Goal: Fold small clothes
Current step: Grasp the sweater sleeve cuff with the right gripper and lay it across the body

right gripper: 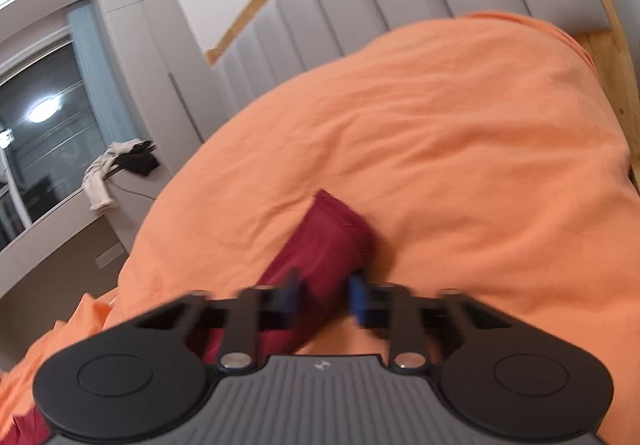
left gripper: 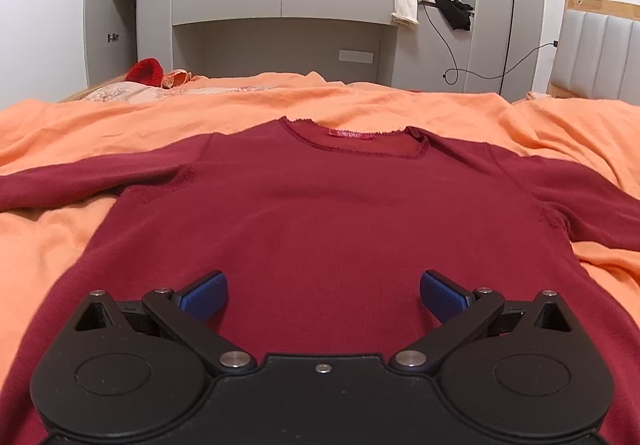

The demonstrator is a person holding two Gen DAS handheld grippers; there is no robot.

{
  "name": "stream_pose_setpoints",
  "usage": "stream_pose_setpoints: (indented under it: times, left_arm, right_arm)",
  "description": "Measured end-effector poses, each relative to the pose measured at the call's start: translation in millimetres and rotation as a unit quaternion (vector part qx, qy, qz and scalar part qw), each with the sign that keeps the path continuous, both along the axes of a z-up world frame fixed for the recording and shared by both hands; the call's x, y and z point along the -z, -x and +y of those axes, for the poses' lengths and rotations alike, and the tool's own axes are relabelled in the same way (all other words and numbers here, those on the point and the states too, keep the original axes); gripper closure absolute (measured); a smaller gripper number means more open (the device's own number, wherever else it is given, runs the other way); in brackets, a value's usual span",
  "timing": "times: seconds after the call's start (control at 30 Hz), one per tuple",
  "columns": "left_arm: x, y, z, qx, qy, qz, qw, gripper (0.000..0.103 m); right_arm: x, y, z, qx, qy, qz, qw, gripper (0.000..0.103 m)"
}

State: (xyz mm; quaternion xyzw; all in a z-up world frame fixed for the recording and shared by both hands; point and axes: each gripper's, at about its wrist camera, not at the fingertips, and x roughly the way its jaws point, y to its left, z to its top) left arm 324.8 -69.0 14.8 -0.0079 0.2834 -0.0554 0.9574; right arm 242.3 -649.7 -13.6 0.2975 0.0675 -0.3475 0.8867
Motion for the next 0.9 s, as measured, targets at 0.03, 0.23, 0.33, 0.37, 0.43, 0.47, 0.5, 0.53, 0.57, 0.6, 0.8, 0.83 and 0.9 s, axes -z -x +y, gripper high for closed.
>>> stream_pose_setpoints:
  times: [0.03,0.23,0.33,0.37,0.43,0.47,0.5,0.53,0.57,0.6,0.8,0.83,0.9]
  left_arm:
    - [-2,0,1,0.005,-0.002,-0.004,1.0000,0.001]
    - [-14,0,4,0.013,0.008,-0.008,0.9999,0.001]
    - [-20,3,6,0.010,0.004,-0.021,0.9997,0.001]
    - [-22,4,8,0.007,0.004,-0.023,0.9997,0.001]
    - [-25,5,13,0.000,0.012,-0.023,0.9997,0.001]
    - [-27,4,17,-0.006,0.017,-0.023,0.9996,0.001]
    - [-29,4,21,-0.013,0.020,-0.024,0.9994,0.001]
    - [-32,3,25,-0.024,0.022,-0.025,0.9992,0.001]
    - [-35,2,29,-0.034,0.022,-0.027,0.9988,0.001]
    - [-39,1,35,-0.049,0.022,-0.031,0.9981,0.001]
    - [-60,-5,81,-0.121,0.056,-0.061,0.9892,0.001]
    - [-63,-5,89,-0.130,0.064,-0.064,0.9873,0.001]
    - [-67,-5,100,-0.145,0.072,-0.068,0.9844,0.001]
  right_arm:
    - [-1,2,1,0.000,-0.004,-0.006,1.000,0.083]
    - [-41,-1,50,-0.061,0.078,-0.018,0.995,0.095]
    - [-67,-11,77,-0.108,0.120,-0.021,0.987,0.096]
    - [-75,-15,87,-0.123,0.133,-0.024,0.983,0.097]
    - [-89,-22,107,-0.150,0.158,-0.028,0.976,0.097]
    - [-95,-26,118,-0.164,0.168,-0.030,0.972,0.097]
    - [-101,-30,129,-0.179,0.176,-0.033,0.967,0.097]
    - [-106,-34,140,-0.195,0.183,-0.036,0.963,0.097]
    - [-110,-39,153,-0.212,0.192,-0.039,0.957,0.097]
    - [-115,-43,166,-0.227,0.202,-0.042,0.952,0.097]
    - [-136,-64,257,-0.333,0.261,-0.057,0.904,0.097]
    - [-137,-64,273,-0.352,0.271,-0.060,0.894,0.097]
    - [-134,-68,305,-0.392,0.297,-0.060,0.869,0.097]
